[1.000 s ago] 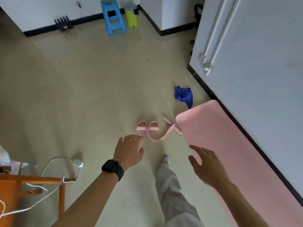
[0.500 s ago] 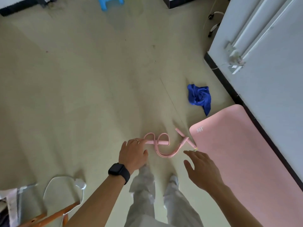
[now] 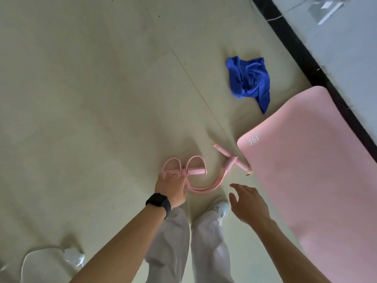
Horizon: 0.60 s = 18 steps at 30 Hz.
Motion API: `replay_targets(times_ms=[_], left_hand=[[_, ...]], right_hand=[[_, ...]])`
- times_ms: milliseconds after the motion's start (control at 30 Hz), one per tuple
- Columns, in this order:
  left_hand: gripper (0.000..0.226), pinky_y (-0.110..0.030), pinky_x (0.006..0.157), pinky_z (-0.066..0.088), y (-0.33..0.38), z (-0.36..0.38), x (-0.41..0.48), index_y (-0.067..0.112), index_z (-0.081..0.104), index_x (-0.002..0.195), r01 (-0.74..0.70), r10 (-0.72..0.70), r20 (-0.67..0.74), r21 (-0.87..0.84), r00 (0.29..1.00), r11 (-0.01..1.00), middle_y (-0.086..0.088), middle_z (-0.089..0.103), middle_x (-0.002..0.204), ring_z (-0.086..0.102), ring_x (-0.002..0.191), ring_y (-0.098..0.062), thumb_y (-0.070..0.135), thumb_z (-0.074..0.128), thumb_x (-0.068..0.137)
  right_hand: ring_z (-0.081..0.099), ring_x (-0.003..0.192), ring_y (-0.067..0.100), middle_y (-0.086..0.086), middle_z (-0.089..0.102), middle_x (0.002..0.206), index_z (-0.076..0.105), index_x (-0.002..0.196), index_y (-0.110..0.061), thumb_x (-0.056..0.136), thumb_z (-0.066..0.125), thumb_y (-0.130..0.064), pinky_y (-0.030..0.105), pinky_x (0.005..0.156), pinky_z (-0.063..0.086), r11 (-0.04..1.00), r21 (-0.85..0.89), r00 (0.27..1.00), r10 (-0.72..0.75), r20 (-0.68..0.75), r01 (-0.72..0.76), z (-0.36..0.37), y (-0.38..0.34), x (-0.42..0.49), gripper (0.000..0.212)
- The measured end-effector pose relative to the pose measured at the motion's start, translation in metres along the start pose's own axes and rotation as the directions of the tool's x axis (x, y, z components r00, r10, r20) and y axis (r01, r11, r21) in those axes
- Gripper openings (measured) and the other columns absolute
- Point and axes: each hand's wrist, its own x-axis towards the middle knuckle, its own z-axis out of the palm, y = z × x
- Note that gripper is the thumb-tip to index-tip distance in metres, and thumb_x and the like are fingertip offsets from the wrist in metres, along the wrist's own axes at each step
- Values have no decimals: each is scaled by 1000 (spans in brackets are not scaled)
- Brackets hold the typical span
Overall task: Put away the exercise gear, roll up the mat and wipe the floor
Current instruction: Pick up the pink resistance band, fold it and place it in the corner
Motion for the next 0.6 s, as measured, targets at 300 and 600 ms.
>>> replay_targets(times_ms=[300, 600], left_hand=[[48, -40, 96, 43, -32, 124, 199, 34, 40, 141, 41, -42, 48, 24, 998, 999, -4, 60, 125, 52, 122, -26, 32, 49, 94], [63, -40, 77, 42, -42, 215, 302, 42, 23, 148, 125, -122, 66, -45, 990, 991, -23, 51, 119, 52, 109, -41, 51, 52, 94]], right_hand=[[34, 139, 25, -4, 35, 155, 24, 151, -31, 99, 46, -38, 43, 99, 46, 998, -30, 998, 53, 25, -52, 107, 68, 211, 57], [34, 134, 36, 11, 26, 151, 14, 151, -35, 77, 73, -7, 50, 106, 37, 973, -132, 982, 186, -26, -188, 164, 108, 341, 98]])
